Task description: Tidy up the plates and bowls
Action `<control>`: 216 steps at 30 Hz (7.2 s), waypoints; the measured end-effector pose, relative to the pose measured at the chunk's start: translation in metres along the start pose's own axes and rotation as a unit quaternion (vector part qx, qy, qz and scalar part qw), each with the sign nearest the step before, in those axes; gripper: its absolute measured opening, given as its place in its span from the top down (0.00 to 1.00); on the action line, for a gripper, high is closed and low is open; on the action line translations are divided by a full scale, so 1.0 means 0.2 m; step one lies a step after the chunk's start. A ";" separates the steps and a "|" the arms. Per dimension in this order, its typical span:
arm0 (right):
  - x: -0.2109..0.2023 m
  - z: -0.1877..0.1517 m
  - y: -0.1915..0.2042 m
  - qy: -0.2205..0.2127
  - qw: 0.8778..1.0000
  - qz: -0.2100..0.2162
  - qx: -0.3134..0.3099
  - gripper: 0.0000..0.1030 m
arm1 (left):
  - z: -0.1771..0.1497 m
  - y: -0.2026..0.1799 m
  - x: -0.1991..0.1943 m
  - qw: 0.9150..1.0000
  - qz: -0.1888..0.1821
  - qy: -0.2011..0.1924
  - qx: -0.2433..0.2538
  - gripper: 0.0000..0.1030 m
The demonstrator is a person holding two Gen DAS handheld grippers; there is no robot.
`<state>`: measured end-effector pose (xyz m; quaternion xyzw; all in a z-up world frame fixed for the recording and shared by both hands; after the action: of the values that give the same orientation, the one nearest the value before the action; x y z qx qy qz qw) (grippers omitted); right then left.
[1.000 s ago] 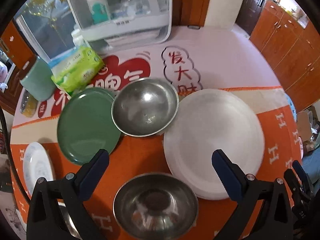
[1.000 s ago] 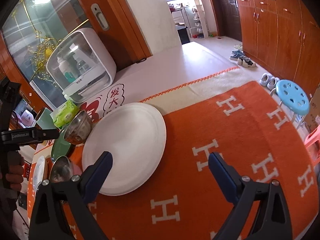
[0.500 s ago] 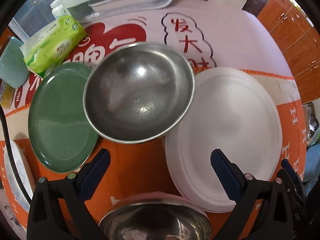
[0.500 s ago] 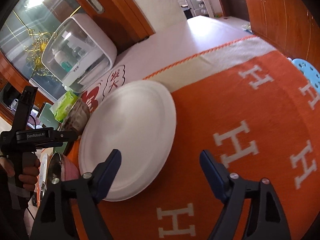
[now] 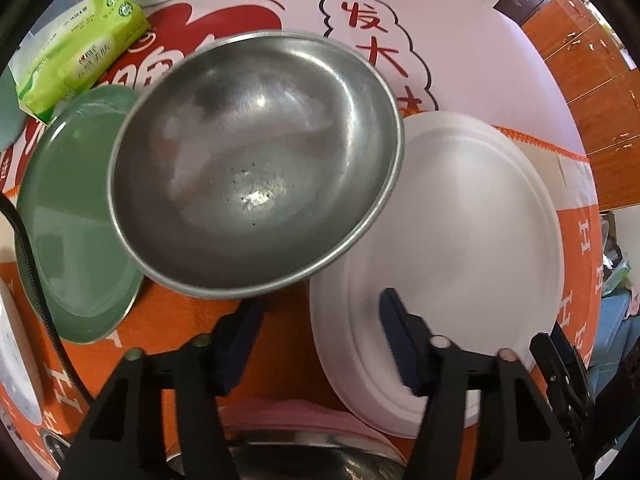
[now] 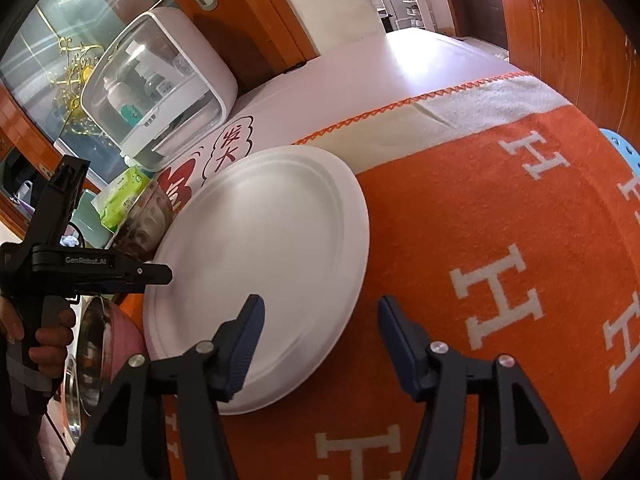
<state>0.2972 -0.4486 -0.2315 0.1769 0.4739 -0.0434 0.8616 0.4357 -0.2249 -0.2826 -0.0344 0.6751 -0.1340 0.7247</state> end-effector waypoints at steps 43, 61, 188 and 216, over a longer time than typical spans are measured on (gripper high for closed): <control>-0.28 0.01 -0.13 -0.042 0.997 -0.062 -0.001 0.74 | -0.13 -0.46 -0.25 0.994 -0.037 -0.057 0.086 0.62; -0.71 -0.12 -0.03 -0.079 0.994 -0.065 -0.031 0.74 | -0.60 -0.45 -0.75 0.983 -0.017 -0.131 0.124 0.62; -0.89 -1.48 0.76 0.085 0.974 -0.199 -0.061 0.55 | -1.97 0.87 -0.86 0.991 -0.036 -0.112 0.061 0.55; -0.77 -0.86 1.49 -0.036 0.990 -0.056 -0.122 0.55 | -1.73 1.69 -1.45 0.974 0.060 -0.214 -0.052 0.46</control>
<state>0.1476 -0.1244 -0.1090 0.0421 0.4536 -0.0394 0.8894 0.1284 0.2159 -0.1104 -0.0599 0.5111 -0.0446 0.8563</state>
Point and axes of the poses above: each gripper's, at about its wrist camera, not at the fingertips, and x roughly the way its jaws point, y to its left, z to its top, the point moved 5 cm from there along x, roughly the way its jaws point, and after that the axes turned 4 degrees about -z, right-handed, at the moved point
